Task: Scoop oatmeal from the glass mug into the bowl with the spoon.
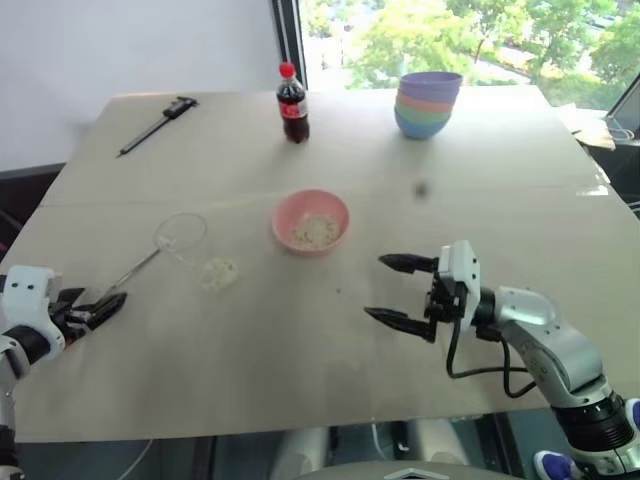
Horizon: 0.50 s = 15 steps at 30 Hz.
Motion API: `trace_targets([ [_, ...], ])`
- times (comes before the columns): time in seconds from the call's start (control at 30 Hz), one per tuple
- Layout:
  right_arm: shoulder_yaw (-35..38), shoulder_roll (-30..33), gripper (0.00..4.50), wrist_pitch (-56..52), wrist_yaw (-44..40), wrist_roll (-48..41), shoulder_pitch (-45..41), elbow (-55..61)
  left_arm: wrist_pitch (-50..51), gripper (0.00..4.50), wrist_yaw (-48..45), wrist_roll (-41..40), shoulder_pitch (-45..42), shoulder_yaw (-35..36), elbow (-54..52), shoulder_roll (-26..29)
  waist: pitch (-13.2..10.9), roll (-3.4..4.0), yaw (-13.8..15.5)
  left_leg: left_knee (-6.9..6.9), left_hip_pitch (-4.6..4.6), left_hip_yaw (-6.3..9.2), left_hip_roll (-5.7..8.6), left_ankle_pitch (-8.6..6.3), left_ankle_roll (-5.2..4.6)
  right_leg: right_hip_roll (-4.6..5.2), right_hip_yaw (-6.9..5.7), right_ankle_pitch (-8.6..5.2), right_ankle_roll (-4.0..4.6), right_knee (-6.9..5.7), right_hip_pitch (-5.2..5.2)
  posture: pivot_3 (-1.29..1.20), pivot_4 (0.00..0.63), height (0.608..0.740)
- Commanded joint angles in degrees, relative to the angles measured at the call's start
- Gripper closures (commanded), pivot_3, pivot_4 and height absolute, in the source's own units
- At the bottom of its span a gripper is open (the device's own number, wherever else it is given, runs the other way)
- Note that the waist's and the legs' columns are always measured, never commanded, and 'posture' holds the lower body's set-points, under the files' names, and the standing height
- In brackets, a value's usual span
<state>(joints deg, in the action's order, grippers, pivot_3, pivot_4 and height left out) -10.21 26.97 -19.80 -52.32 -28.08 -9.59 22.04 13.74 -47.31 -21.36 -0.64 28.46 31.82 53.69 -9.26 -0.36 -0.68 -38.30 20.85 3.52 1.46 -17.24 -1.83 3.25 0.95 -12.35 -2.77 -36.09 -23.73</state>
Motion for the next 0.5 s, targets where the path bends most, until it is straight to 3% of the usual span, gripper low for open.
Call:
trace_targets([
  [0.03,1.43,0.28,0.0,0.85,0.51,-0.42,0.68,2.5,0.5,2.36,-1.08,2.31,0.08,-1.84,3.72,0.89,0.01,0.02,-0.02,0.0,-0.02,0.0,-0.01,0.0,0.0,0.0,0.0,0.0,0.0,-0.07,-0.01,0.0,0.15,0.74],
  [0.2,0.88,-0.18,0.0,1.18,1.06,-0.22,0.66,2.37,0.63,4.48,-2.07,1.92,1.55,-1.67,3.14,0.6,0.01,0.11,-0.27,-0.01,-0.14,-0.03,-0.03,0.04,0.06,0.01,0.1,-0.01,0.03,-0.42,-0.05,0.0,0.15,0.74],
  [0.37,1.03,-0.07,0.0,1.16,0.86,-0.53,0.48,2.1,1.35,4.48,0.13,1.39,6.67,1.08,-0.86,-0.68,0.03,0.17,-0.78,-0.02,-0.17,-0.2,-0.03,0.04,0.06,0.01,0.3,-0.02,0.03,-0.51,-0.13,0.0,0.15,0.74],
  [0.5,0.83,0.29,0.0,1.22,-0.24,-0.74,0.35,1.28,-0.26,4.48,3.81,-0.58,15.44,6.17,-13.38,-6.77,0.04,0.21,-1.75,0.04,-0.11,-0.33,-0.04,0.02,0.05,0.08,0.46,-0.01,0.02,-0.44,-0.23,0.0,0.15,0.74],
])
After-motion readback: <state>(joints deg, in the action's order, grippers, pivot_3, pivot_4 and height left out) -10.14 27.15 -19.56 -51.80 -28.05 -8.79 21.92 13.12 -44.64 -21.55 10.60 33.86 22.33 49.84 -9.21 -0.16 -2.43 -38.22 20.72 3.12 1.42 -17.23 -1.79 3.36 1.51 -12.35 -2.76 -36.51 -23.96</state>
